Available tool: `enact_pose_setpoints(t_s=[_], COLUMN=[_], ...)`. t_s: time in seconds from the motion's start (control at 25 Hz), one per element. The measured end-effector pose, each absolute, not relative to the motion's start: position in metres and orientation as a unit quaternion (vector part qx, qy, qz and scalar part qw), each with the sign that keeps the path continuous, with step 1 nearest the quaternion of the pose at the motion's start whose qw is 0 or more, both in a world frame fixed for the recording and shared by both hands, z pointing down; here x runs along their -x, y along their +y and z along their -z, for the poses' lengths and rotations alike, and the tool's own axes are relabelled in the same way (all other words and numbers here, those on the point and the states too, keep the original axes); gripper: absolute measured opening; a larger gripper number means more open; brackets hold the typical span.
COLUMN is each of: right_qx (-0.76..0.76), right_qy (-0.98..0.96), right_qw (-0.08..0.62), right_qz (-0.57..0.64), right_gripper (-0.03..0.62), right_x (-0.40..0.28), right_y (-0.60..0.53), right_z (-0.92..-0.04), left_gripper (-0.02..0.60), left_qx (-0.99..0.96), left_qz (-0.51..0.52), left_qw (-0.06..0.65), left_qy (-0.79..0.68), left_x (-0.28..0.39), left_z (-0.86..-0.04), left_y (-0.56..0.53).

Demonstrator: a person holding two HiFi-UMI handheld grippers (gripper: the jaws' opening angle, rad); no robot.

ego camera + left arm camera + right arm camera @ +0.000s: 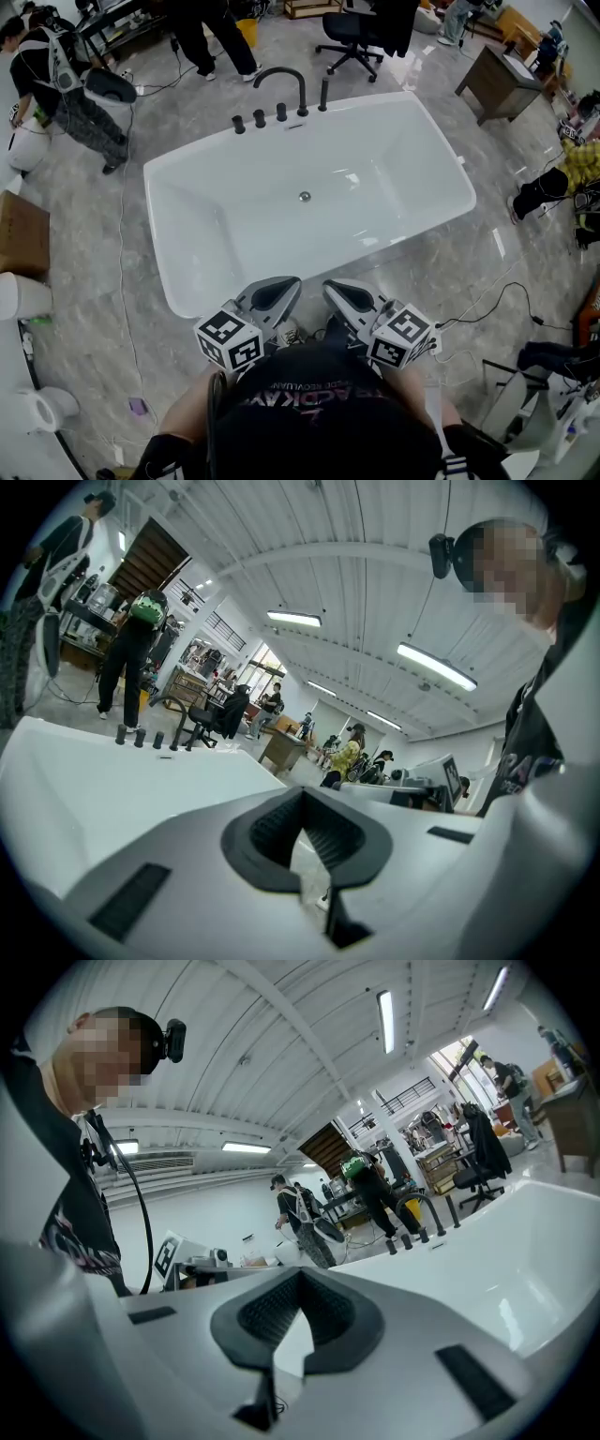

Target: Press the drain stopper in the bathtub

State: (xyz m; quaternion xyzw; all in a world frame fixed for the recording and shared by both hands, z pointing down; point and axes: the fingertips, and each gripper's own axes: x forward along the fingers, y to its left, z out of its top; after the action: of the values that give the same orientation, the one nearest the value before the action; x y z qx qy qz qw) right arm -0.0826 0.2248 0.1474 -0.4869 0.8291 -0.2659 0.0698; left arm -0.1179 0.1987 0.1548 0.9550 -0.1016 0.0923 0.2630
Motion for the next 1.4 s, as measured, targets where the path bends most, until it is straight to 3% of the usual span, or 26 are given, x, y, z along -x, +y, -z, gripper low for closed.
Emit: enact_pose_setpoints(t_s=[1.4], right_qx=[0.493], right_qy=[0.825], right_qw=[0.070], right_qz=[0.267], right_gripper=[0.011], right_x=[0.081], right_y=[0.218], right_z=[-0.146], left_gripper=[0.006], left_qx=[-0.952], left_qz=[-0.086], left_qw=[0.271], left_qy=[-0.112], left_x=[0.122], left_z=[-0.155], left_y=[0.189])
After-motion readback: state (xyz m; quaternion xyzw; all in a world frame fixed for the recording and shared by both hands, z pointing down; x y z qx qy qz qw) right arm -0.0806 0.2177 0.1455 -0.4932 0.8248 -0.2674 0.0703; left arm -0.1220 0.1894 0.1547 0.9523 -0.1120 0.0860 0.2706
